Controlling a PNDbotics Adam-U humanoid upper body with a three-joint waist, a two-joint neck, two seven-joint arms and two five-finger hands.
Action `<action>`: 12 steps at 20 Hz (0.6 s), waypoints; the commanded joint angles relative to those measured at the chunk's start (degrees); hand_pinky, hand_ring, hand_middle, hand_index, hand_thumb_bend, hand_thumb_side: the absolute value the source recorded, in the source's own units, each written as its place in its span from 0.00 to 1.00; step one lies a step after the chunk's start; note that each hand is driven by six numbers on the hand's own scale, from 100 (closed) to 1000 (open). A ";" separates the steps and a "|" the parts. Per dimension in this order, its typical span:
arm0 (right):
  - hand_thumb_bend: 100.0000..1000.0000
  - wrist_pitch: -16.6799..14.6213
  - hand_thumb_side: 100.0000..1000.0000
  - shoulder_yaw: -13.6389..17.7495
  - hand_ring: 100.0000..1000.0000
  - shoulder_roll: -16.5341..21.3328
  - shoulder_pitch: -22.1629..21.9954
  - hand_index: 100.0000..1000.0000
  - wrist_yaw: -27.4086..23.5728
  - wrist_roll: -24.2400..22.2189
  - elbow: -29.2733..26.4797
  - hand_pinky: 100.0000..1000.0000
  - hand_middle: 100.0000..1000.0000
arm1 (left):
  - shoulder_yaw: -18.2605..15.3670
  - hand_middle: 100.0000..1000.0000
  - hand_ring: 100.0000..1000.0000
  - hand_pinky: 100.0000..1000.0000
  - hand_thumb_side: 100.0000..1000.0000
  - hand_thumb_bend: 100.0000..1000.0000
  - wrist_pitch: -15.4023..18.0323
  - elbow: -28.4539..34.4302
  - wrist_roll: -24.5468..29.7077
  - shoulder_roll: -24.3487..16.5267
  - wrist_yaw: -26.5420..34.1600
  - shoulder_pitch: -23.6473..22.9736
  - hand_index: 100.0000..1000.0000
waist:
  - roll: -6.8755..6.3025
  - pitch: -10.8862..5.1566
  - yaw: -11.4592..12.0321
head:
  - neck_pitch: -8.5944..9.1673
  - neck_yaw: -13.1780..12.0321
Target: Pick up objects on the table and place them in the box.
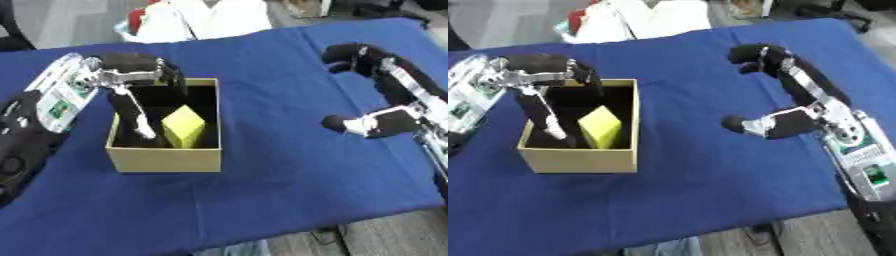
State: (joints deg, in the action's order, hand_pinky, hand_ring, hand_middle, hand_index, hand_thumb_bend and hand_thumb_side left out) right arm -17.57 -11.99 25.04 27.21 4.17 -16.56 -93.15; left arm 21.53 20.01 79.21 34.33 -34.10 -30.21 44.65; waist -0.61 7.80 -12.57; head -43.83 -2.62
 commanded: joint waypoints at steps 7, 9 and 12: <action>0.58 0.03 0.26 1.51 0.81 1.15 0.31 0.87 -0.66 0.96 -0.69 0.75 0.76 | -15.49 0.61 0.59 0.67 0.39 0.77 -9.51 21.24 -18.40 -9.01 13.03 -12.62 0.73 | 0.10 -1.16 2.51 | -0.29 0.67; 0.57 0.08 0.26 1.64 0.80 1.02 0.33 0.87 -1.01 1.51 -0.94 0.73 0.76 | -18.67 0.61 0.59 0.66 0.38 0.74 -11.46 23.96 -22.72 -8.05 16.00 -15.96 0.73 | 0.16 -1.13 3.07 | -0.29 0.77; 0.56 0.43 0.25 1.79 0.79 0.74 0.41 0.87 -1.96 2.55 -1.46 0.72 0.75 | -22.86 0.61 0.59 0.66 0.37 0.73 -14.01 26.05 -28.64 -4.93 19.93 -20.06 0.72 | 0.34 -1.03 3.71 | -0.29 0.56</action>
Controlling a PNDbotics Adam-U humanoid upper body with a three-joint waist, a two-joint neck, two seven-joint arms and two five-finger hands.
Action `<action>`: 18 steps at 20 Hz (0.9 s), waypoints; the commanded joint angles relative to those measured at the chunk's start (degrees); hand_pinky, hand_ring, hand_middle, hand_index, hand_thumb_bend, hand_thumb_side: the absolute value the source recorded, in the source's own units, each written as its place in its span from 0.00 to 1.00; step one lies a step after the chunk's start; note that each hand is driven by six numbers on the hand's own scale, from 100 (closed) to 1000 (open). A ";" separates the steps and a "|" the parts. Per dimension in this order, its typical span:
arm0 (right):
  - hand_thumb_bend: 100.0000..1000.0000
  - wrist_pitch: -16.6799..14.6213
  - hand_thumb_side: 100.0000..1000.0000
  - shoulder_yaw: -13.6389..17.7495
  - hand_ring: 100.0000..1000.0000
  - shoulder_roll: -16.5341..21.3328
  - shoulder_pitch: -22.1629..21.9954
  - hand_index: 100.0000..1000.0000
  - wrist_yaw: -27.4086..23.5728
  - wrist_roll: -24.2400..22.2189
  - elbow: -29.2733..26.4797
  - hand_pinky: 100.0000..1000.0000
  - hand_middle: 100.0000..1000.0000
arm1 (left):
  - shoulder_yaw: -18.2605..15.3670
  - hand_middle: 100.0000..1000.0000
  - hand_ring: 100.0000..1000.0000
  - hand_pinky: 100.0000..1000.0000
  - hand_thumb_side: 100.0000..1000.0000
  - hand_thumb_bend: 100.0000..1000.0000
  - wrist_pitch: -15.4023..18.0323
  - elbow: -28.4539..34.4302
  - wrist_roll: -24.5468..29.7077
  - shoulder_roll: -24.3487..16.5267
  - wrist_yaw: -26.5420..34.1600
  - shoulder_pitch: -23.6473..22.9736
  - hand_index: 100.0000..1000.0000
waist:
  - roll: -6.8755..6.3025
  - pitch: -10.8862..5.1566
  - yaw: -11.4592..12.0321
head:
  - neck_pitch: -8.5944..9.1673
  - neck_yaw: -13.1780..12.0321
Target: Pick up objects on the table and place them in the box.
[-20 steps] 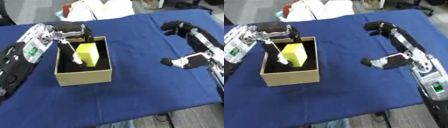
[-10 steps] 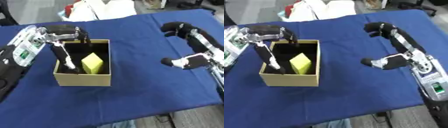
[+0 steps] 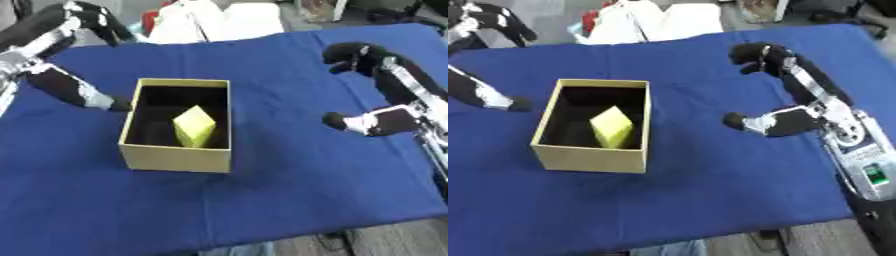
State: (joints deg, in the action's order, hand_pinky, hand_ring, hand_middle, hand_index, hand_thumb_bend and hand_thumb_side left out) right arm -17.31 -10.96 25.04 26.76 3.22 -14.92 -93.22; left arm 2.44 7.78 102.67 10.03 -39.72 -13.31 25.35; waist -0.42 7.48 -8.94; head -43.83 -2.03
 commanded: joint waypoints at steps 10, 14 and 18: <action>0.51 1.99 0.23 1.59 0.74 -0.09 0.18 0.86 -4.96 6.32 -2.95 0.65 0.72 | -10.10 0.59 0.56 0.62 0.38 0.72 -6.23 3.18 -12.25 10.33 9.92 -8.14 0.71 | 1.27 0.12 1.66 | -0.29 -3.12; 0.50 2.46 0.23 1.99 0.74 -0.46 -0.10 0.86 -5.87 7.32 -3.65 0.64 0.72 | -10.53 0.58 0.56 0.61 0.39 0.71 -7.04 2.36 -12.83 12.92 11.34 -9.24 0.71 | 1.77 0.62 1.74 | -0.29 -4.42; 0.49 2.79 0.24 2.53 0.73 -0.76 -0.17 0.86 -6.46 7.89 -4.04 0.63 0.71 | -10.52 0.57 0.55 0.61 0.40 0.71 -7.53 1.69 -12.56 14.50 11.83 -9.57 0.71 | 1.91 1.41 0.84 | -0.29 -6.39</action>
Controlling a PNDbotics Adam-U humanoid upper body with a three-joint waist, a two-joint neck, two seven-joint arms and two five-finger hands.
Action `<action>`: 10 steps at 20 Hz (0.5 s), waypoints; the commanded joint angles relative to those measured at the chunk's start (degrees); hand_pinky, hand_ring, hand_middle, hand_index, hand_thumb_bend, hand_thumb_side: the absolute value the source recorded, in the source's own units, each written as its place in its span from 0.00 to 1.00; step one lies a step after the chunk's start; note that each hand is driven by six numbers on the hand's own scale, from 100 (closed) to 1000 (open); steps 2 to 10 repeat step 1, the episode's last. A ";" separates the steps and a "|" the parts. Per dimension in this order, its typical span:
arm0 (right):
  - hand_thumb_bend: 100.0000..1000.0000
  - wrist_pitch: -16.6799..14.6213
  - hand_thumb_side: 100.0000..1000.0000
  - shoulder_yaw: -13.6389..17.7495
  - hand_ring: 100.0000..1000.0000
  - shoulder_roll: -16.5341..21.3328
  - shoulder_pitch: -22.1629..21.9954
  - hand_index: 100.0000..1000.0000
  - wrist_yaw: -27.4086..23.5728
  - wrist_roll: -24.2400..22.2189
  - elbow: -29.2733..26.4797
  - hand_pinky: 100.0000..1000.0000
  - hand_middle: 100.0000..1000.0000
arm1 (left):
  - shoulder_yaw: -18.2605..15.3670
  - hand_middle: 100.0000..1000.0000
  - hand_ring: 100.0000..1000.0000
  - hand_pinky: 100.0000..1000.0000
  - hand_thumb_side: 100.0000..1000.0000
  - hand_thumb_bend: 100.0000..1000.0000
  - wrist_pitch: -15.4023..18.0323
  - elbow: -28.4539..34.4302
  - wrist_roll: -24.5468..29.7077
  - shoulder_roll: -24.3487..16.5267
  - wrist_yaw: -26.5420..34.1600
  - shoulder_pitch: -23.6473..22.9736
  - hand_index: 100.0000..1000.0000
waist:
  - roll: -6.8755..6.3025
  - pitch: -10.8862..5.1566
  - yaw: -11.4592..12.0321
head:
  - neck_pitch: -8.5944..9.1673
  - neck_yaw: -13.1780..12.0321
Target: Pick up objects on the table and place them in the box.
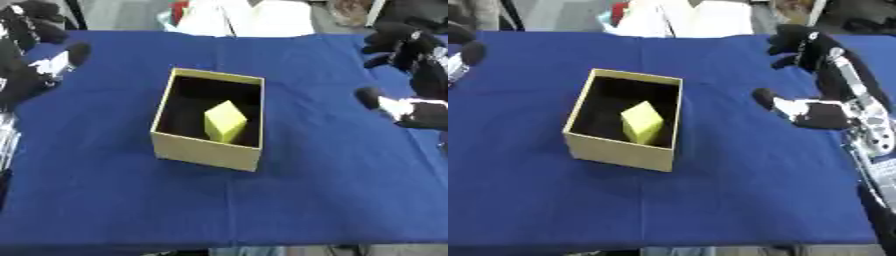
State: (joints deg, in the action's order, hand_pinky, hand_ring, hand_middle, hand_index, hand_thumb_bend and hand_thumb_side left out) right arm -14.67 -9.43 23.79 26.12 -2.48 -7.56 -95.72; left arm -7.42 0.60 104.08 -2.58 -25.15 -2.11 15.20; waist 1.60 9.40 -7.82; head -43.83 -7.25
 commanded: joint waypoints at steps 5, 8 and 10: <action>0.49 0.23 0.24 1.13 0.73 0.46 0.46 0.86 -0.87 0.61 -1.59 0.62 0.71 | -0.61 0.57 0.55 0.61 0.40 0.71 -0.40 0.16 0.21 0.13 0.64 0.64 0.71 | -0.09 -0.34 -0.44 | -0.29 -1.58; 0.49 0.23 0.24 1.13 0.73 0.46 0.46 0.86 -0.87 0.61 -1.59 0.62 0.71 | -0.61 0.57 0.55 0.61 0.40 0.71 -0.40 0.16 0.21 0.13 0.64 0.64 0.71 | -0.09 -0.34 -0.44 | -0.29 -1.58; 0.49 0.23 0.24 1.13 0.73 0.46 0.46 0.86 -0.87 0.61 -1.59 0.62 0.71 | -0.61 0.57 0.55 0.61 0.40 0.71 -0.40 0.16 0.21 0.13 0.64 0.64 0.71 | -0.09 -0.34 -0.44 | -0.29 -1.58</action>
